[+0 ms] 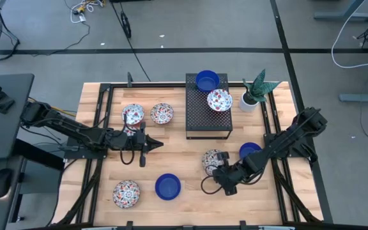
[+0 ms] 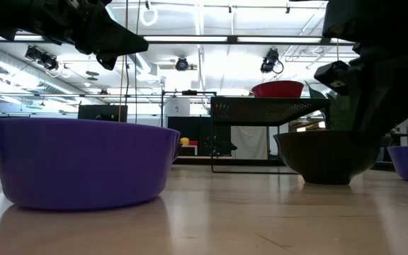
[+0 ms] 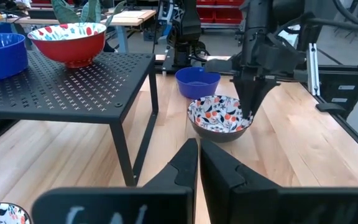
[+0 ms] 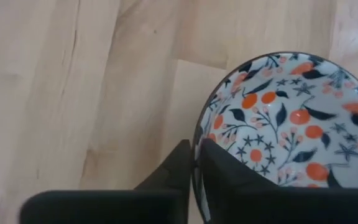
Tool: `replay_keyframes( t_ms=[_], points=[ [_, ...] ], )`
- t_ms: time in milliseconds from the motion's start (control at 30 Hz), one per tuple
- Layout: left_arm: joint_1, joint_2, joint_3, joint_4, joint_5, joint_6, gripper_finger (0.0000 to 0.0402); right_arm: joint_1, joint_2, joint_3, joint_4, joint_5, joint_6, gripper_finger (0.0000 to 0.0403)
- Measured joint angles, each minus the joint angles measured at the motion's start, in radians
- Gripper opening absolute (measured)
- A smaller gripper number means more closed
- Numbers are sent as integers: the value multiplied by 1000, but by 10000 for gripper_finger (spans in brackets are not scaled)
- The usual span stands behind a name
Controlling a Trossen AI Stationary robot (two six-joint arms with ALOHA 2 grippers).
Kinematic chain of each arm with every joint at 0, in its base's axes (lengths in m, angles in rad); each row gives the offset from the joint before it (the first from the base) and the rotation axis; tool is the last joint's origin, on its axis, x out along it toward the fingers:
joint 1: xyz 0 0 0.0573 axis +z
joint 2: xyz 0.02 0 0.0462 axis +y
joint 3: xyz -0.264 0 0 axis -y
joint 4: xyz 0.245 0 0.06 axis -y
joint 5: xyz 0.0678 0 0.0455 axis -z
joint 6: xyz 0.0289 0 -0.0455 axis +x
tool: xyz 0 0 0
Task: Pick & Place Mini bowls
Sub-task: Put the middle black and white bowl on the shelf
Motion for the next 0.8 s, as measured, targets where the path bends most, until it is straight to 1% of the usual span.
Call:
replay_keyframes(
  t_ms=[67, 167, 267, 367, 433, 600, 700, 800],
  points=[
    [0, 0, 0, 0, 0, 0, 19, 3, -2, 2, -1, 6, -3, 10],
    [0, 0, 0, 0, 0, 0, 19, 8, -2, 28, -26, 3, -5, 10],
    [0, 0, 0, 0, 0, 0, 19, 10, -2, 99, -52, -31, -35, 6],
    [0, 0, 0, 0, 0, 0, 19, 11, -4, 193, -87, -30, -108, 4],
    [0, 0, 0, 0, 0, 0, 19, 4, -4, 266, -104, 6, -181, 4],
    [0, 0, 0, 0, 0, 0, 19, -38, -7, 418, -185, 147, -370, 4],
    [0, 0, 0, 0, 0, 0, 19, -95, -7, 467, -226, 218, -477, 4],
    [0, 0, 0, 0, 0, 1, 19, -181, -7, 474, -240, 224, -556, 4]
  ],
)
